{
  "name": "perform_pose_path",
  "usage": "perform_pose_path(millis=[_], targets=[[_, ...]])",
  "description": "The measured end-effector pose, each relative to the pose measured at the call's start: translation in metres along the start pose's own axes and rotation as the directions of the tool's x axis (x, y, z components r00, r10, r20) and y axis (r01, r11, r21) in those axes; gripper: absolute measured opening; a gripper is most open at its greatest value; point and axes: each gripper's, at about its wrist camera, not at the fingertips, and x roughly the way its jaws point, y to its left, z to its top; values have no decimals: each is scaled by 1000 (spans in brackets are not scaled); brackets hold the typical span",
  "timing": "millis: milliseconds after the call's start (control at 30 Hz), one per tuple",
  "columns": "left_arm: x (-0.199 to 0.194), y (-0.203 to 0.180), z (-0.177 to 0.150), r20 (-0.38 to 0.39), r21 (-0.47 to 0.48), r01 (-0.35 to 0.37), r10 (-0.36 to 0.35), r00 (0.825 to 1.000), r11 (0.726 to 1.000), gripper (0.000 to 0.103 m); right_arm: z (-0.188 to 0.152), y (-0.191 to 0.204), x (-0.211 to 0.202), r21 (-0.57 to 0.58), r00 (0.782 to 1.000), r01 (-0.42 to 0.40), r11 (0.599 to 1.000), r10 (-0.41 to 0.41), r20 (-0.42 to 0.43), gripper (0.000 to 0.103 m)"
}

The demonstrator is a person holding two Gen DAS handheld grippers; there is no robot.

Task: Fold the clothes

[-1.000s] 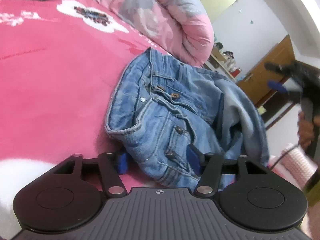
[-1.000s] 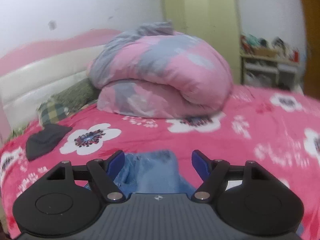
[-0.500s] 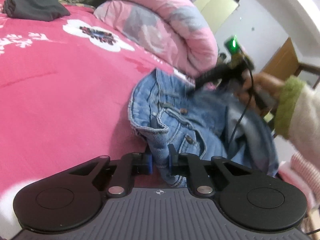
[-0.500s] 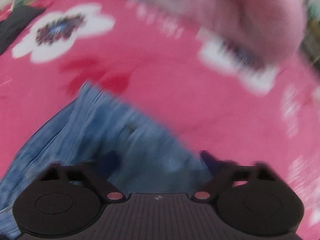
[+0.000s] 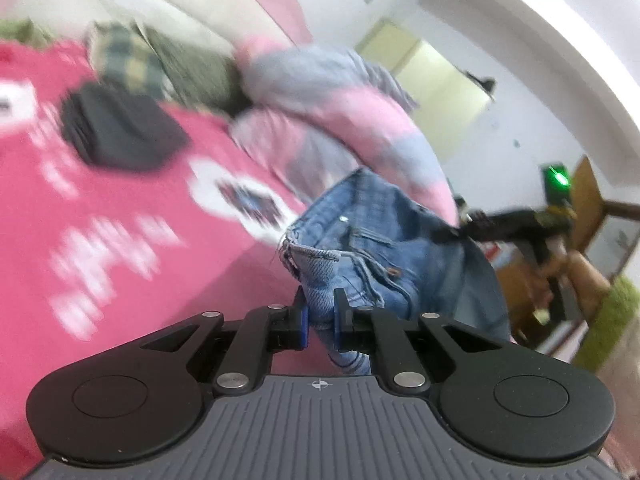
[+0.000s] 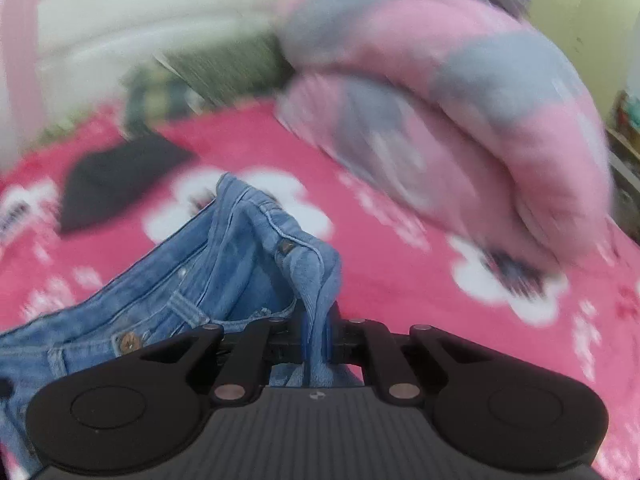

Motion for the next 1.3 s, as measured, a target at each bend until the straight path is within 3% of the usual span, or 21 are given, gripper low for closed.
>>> perform_pose_path(millis=[67, 167, 267, 333, 367, 433, 500, 633, 700, 767, 867, 1000, 1067, 1300], targets=[[-5, 15, 18, 36, 2, -67, 66, 997, 998, 9, 17, 9, -2, -6, 997, -61, 998, 61, 53, 8], [3, 41, 32, 35, -37, -163, 164, 986, 986, 9, 30, 18, 26, 26, 977, -192, 981, 188, 101, 8], [34, 70, 27, -100, -43, -270, 265, 959, 962, 13, 31, 26, 83, 73, 962, -259, 963, 251, 104, 10], [54, 89, 15, -206, -51, -330, 314, 927, 943, 16, 21, 31, 133, 150, 972, -234, 961, 234, 17, 31], [53, 91, 12, -200, -62, -323, 305, 931, 944, 19, 17, 34, 157, 187, 974, -217, 958, 226, -27, 44], [46, 91, 11, -173, -77, -316, 300, 938, 946, 30, 6, 35, 190, 231, 975, -129, 964, 166, -146, 45], [36, 85, 16, -118, -70, -343, 334, 935, 937, 44, 2, 29, 184, 258, 977, -113, 959, 154, -145, 55], [21, 68, 28, 13, -25, -367, 367, 930, 930, 45, 10, 20, 128, 225, 996, -82, 971, 89, -24, 59], [30, 55, 34, 0, 13, -312, 312, 950, 950, 45, 17, 20, 93, 178, 998, -50, 983, 41, 54, 59], [44, 40, 38, -46, 45, -256, 258, 965, 966, 45, 24, 35, 68, 100, 990, -65, 993, 52, 133, 57], [81, 24, 31, -137, 46, -242, 246, 960, 969, 44, 32, 64, 51, 20, 978, -114, 993, 109, 178, 55], [124, 23, 18, -183, 31, -319, 320, 930, 947, 35, 32, 107, 70, -73, 976, -130, 989, 141, 168, 51], [133, 26, 11, -173, 22, -334, 332, 927, 942, 35, 28, 114, 80, -84, 975, -141, 986, 153, 160, 51], [125, 40, -8, -64, 23, -285, 285, 956, 958, 35, 18, 126, 121, -153, 983, -135, 979, 152, 106, 50]])
